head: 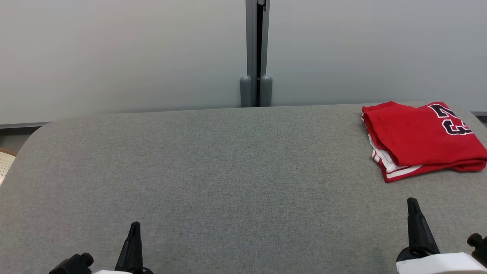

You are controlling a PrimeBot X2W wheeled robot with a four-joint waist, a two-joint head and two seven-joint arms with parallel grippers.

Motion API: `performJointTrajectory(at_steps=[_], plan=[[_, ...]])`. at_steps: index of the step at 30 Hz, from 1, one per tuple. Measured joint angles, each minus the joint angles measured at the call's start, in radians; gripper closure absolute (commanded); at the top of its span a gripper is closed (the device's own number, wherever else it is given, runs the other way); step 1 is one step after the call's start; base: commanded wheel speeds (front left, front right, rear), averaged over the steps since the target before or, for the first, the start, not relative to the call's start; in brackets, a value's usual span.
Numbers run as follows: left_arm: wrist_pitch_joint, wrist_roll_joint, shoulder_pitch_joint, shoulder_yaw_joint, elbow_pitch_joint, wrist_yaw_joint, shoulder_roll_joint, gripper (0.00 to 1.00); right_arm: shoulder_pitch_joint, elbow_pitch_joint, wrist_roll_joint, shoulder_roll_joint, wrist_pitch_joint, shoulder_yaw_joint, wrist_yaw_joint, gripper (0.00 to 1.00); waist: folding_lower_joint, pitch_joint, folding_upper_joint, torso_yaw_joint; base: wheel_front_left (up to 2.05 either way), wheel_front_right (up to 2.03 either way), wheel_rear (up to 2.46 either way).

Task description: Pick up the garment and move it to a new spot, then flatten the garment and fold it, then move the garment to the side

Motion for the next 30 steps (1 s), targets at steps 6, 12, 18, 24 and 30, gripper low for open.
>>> performJointTrajectory(at_steps=[6,12,18,24,30], plan=[[0.018,-0.085,-0.02,0.015,0.008,-0.014,0.002,1.0,-0.013,0.006,0.087,-0.001,0.019,-0.007,0.0,1.0,0.0,0.004,0.0,0.002,0.0,0.0,0.0],[0.035,-0.165,-0.039,0.029,0.015,-0.025,0.005,1.0,-0.024,0.011,0.168,-0.002,0.039,-0.017,0.0,1.0,0.0,0.007,0.0,0.004,0.0,0.0,0.0],[0.055,-0.237,-0.057,0.044,0.021,-0.035,0.006,1.0,-0.041,0.015,0.244,-0.002,0.056,-0.027,0.0,1.0,0.0,0.011,0.0,0.006,0.0,0.0,0.0],[0.071,-0.306,-0.076,0.057,0.028,-0.049,0.007,1.0,-0.053,0.023,0.315,-0.002,0.074,-0.036,0.0,1.0,0.0,0.014,0.0,0.008,0.0,0.0,0.0],[0.088,-0.37,-0.09,0.071,0.036,-0.06,0.008,1.0,-0.062,0.027,0.382,-0.002,0.091,-0.044,0.0,1.0,0.0,0.018,0.0,0.01,0.0,0.0,0.0]])
